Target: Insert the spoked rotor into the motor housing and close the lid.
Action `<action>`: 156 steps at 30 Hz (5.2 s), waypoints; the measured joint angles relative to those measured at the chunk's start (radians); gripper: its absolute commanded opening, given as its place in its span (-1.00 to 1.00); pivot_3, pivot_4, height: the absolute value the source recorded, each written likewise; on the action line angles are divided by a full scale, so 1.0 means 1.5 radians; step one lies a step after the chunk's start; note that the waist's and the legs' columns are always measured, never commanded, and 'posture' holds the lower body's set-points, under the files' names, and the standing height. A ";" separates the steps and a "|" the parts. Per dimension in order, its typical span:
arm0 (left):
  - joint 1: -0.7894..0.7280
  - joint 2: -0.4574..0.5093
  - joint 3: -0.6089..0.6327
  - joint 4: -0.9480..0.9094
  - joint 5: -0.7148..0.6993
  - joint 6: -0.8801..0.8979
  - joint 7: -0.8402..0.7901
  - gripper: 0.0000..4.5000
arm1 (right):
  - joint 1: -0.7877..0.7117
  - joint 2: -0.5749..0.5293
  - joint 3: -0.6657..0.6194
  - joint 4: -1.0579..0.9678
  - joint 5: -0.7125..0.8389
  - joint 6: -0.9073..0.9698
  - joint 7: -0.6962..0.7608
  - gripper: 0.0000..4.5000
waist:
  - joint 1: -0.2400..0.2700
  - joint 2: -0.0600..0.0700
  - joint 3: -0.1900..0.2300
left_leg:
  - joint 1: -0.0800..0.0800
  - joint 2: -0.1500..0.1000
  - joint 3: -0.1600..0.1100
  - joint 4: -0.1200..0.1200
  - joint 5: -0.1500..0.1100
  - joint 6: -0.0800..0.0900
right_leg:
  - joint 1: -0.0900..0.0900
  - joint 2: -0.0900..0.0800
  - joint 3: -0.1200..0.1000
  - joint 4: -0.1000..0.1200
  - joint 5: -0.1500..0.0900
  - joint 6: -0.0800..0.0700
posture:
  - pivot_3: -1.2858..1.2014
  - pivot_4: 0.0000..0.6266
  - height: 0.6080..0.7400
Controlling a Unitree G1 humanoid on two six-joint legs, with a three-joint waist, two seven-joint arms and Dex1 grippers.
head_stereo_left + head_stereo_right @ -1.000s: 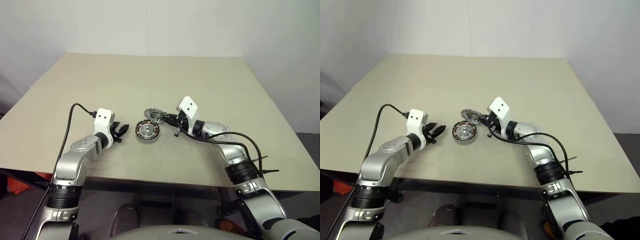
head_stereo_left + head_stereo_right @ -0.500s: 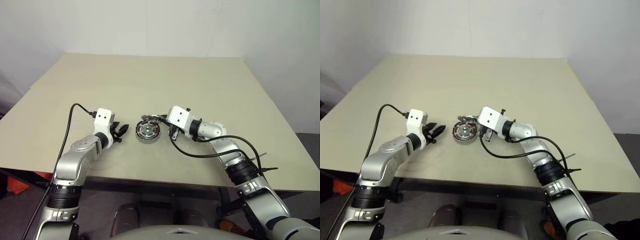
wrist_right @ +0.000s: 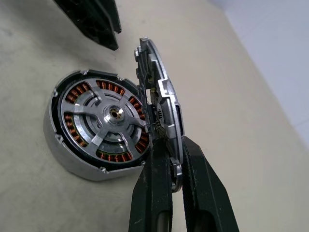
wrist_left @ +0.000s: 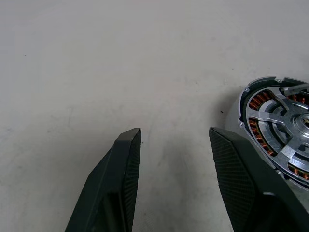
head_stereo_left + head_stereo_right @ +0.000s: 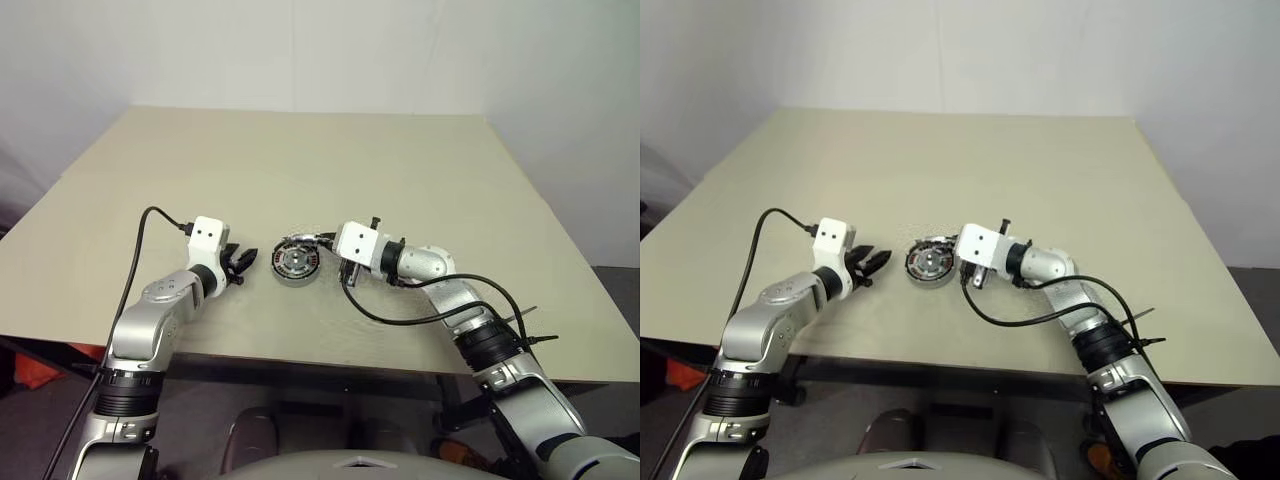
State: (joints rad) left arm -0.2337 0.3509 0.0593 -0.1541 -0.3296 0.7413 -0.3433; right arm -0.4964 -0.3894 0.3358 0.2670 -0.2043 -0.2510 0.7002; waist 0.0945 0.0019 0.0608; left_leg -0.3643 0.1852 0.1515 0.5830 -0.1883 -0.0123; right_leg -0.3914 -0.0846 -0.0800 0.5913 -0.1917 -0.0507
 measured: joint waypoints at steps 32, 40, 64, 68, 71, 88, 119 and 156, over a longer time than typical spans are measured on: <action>-0.005 -0.001 0.000 0.010 0.001 -0.001 0.000 0.05 | -0.020 -0.027 0.015 0.111 -0.039 -0.148 0.001 0.98 | -0.002 0.000 0.000 | -0.001 0.000 0.000 0.003 -0.002 0.003 | 0.000 0.000 0.000 0.000 0.000 0.000 | 0.03 -1.00 1.00; -0.008 -0.002 -0.001 0.014 0.001 -0.002 -0.001 0.05 | -0.021 -0.068 0.013 0.147 -0.042 -0.100 0.027 0.98 | -0.002 0.000 0.000 | -0.002 0.001 0.000 0.009 -0.004 0.006 | 0.001 0.000 0.000 0.002 0.000 0.000 | 0.03 -1.00 1.00; -0.011 0.009 0.008 0.014 0.000 -0.002 -0.014 0.05 | -0.051 0.082 -0.081 -0.005 0.262 0.370 0.148 0.98 | -0.013 0.000 0.000 | -0.001 0.002 0.000 0.010 -0.002 0.002 | -0.002 0.000 0.001 0.010 -0.001 -0.001 | 0.03 -1.00 1.00; -0.006 0.012 0.011 0.013 0.000 -0.002 -0.014 0.05 | -0.051 0.092 -0.050 -0.004 0.234 0.342 0.144 0.98 | -0.014 0.000 0.000 | -0.001 0.002 0.000 0.010 -0.002 0.002 | -0.002 0.000 0.001 0.010 -0.001 -0.001 | 0.03 -1.00 1.00; -0.003 0.012 0.011 0.013 -0.001 0.000 -0.014 0.05 | -0.051 0.103 -0.041 -0.002 0.223 0.329 0.136 0.98 | -0.014 0.000 0.000 | -0.001 0.002 0.000 0.010 -0.002 0.002 | -0.002 0.000 0.001 0.010 -0.001 -0.001 | 0.03 -1.00 1.00; 0.002 0.012 0.012 -0.001 -0.001 0.003 -0.012 0.05 | -0.078 0.158 -0.025 0.139 0.175 0.259 0.117 0.98 | -0.016 0.000 0.000 | -0.002 0.002 -0.001 0.010 -0.001 0.002 | -0.003 0.000 0.001 0.010 -0.001 -0.002 | 0.03 -1.00 1.00; 0.008 0.012 0.014 -0.008 -0.001 0.005 -0.007 0.05 | -0.091 0.170 -0.027 0.177 0.146 0.234 0.108 0.98 | -0.017 0.000 0.000 | -0.001 0.002 -0.001 0.009 -0.001 0.002 | -0.003 0.000 0.001 0.010 -0.001 -0.002 | 0.03 -1.00 1.00; 0.029 0.028 0.039 -0.013 -0.002 0.004 -0.011 0.05 | -0.111 0.171 -0.030 0.127 0.164 0.392 0.115 0.33 | -0.016 0.001 0.000 | -0.001 0.002 -0.001 0.009 -0.001 0.001 | -0.003 0.000 0.001 0.010 -0.003 0.002 | 0.03 -1.00 1.00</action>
State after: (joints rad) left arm -0.1901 0.3934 0.1179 -0.1739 -0.3320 0.7478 -0.3598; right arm -0.6632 -0.1335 0.2912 0.4570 0.0413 0.3367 0.8719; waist 0.0699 0.0027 0.0615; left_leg -0.3660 0.1884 0.1506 0.5965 -0.1901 -0.0104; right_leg -0.3958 -0.0842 -0.0784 0.6060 -0.1961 -0.0482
